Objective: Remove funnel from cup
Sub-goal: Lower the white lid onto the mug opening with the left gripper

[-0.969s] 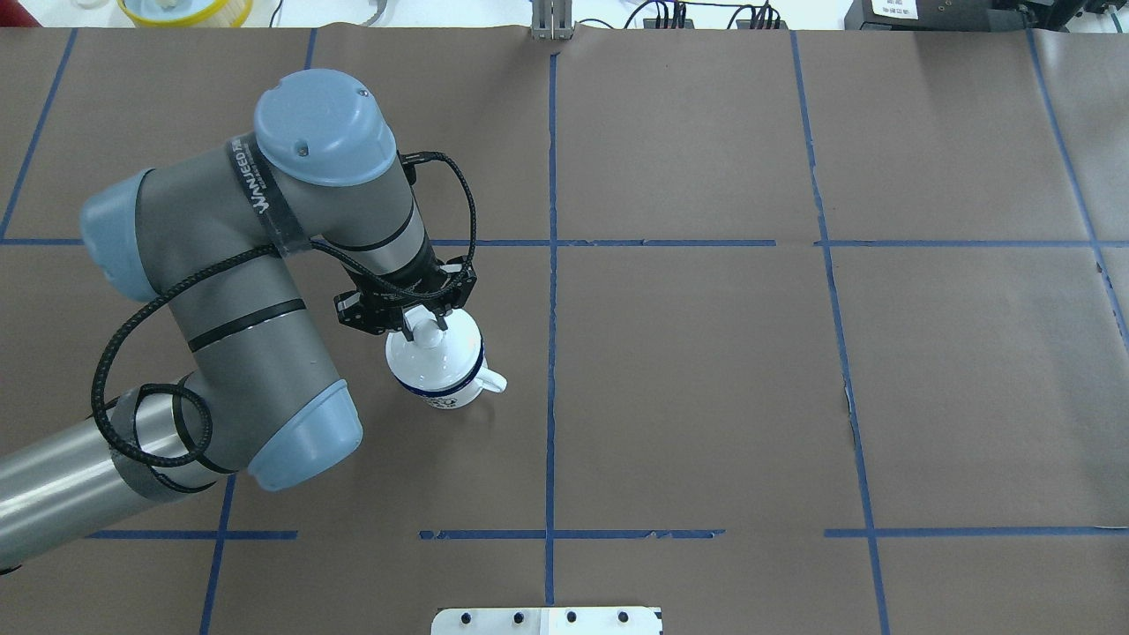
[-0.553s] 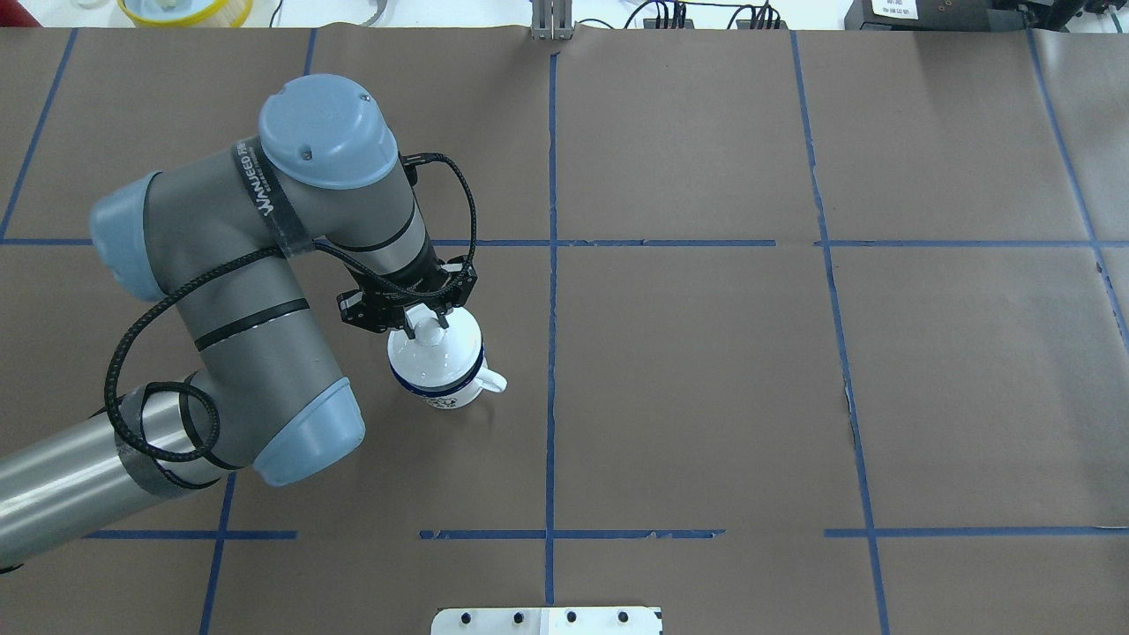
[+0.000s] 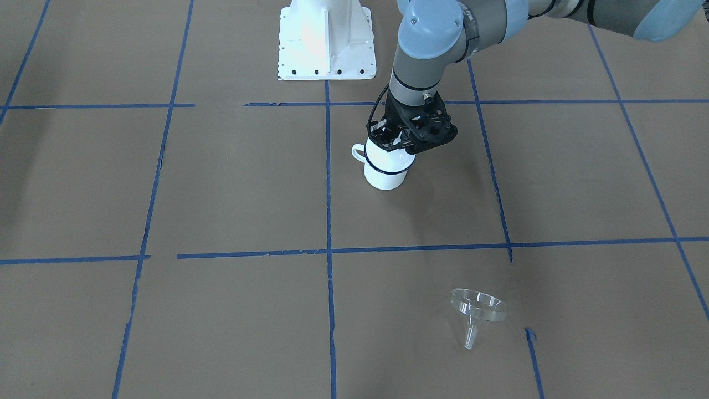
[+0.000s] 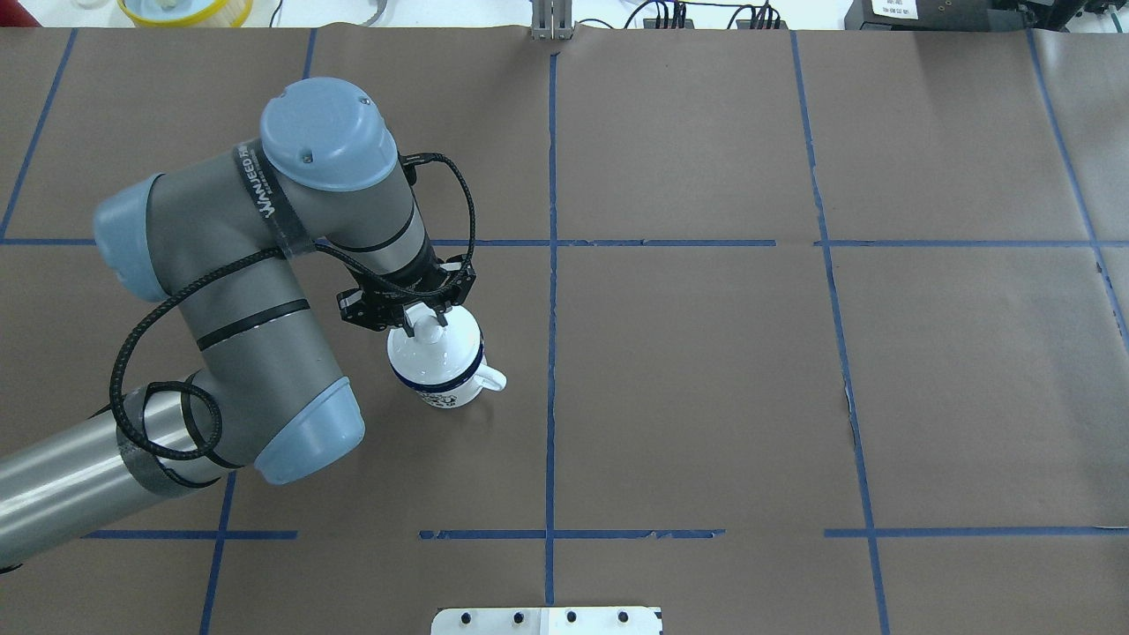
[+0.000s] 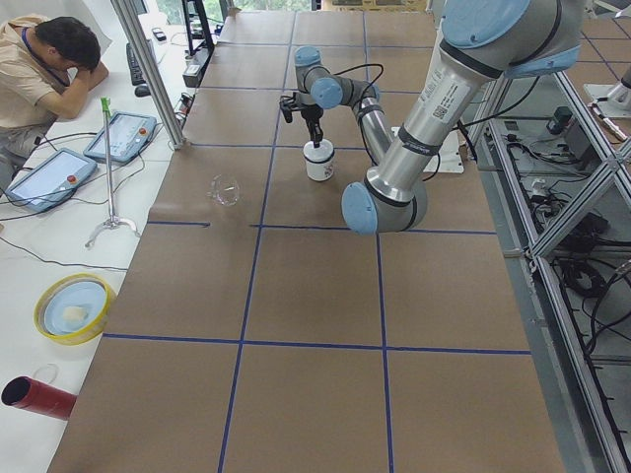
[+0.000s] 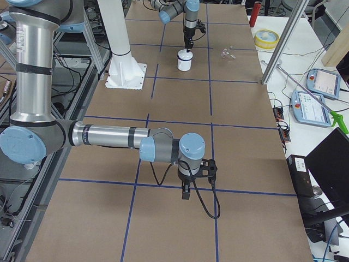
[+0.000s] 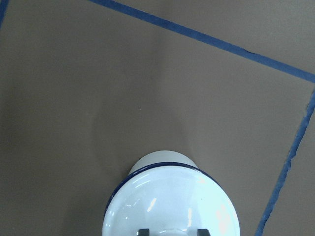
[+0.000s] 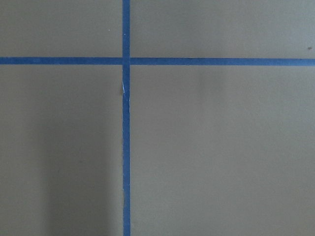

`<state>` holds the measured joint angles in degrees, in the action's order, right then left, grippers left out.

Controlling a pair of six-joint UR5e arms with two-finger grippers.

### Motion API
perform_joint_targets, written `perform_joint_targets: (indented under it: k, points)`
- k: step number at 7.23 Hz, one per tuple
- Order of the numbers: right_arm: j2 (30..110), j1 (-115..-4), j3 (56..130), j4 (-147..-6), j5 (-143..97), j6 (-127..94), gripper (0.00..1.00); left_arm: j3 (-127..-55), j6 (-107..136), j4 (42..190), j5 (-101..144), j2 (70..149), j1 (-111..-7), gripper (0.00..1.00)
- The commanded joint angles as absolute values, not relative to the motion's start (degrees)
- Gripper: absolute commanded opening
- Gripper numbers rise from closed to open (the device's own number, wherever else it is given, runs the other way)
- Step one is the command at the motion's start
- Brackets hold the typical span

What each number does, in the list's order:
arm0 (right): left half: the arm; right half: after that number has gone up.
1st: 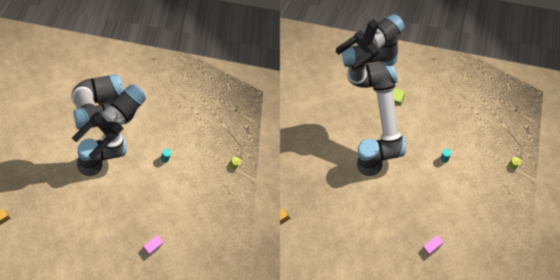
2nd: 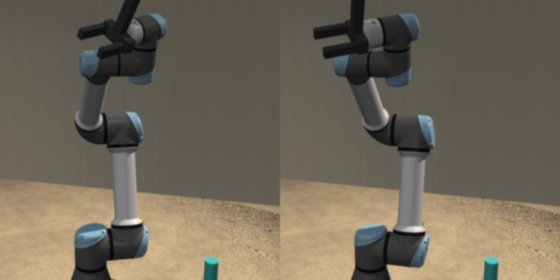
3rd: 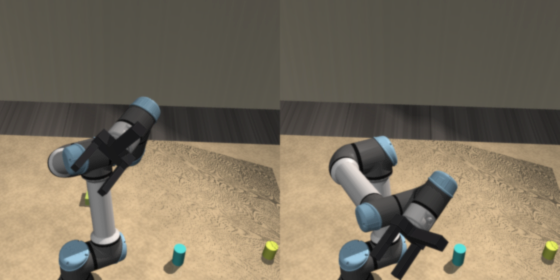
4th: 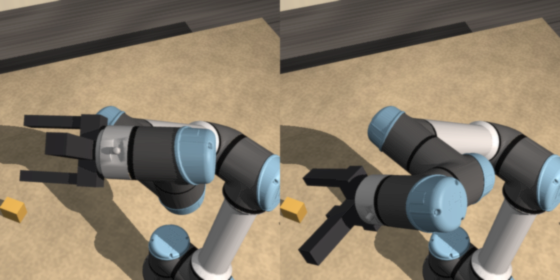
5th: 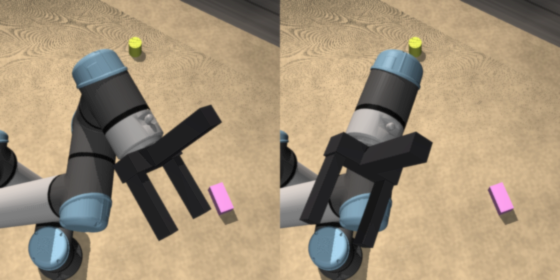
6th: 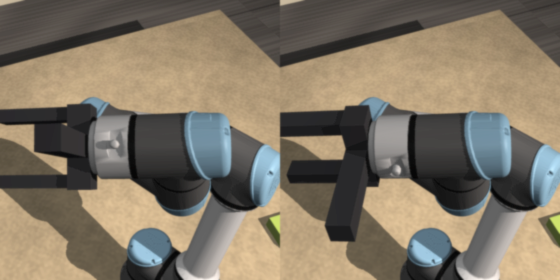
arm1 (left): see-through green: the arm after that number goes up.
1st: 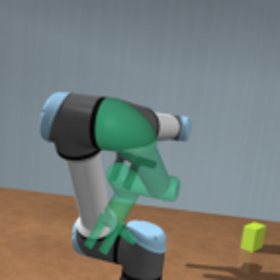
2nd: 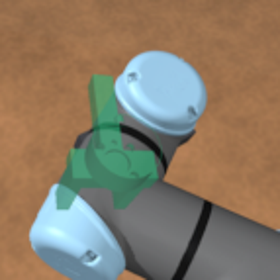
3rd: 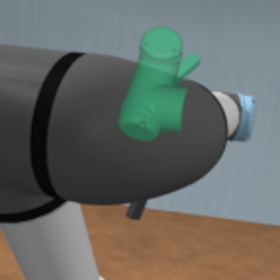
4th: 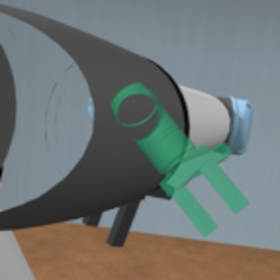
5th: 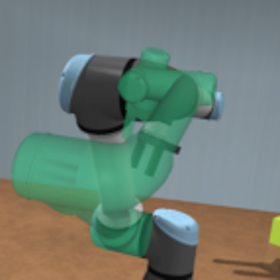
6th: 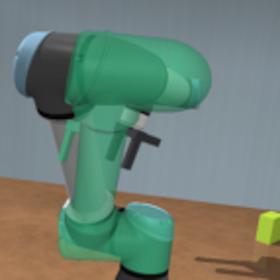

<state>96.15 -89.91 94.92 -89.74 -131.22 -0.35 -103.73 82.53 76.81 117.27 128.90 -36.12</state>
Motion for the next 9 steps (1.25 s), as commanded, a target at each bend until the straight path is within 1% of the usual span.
perform_joint_targets:
  k: [1,7,8,9]
  points:
    - [96.2,-89.9,94.9,-89.7,-131.2,-0.4,1.0,-103.8,82.6,76.9,116.8,128.7,-36.0,0.0]
    - [96.2,-89.9,94.9,-89.7,-131.2,-0.4,1.0,-103.9,82.7,78.1,116.8,127.6,-36.0,0.0]
    - [96.2,-89.9,94.9,-89.7,-131.2,-0.4,1.0,-104.0,82.7,78.1,116.8,127.5,-36.0,0.07]
    - [96.2,-89.9,94.9,-89.7,-131.2,-0.4,1.0,-104.1,82.7,78.1,116.8,127.5,-36.0,0.39]
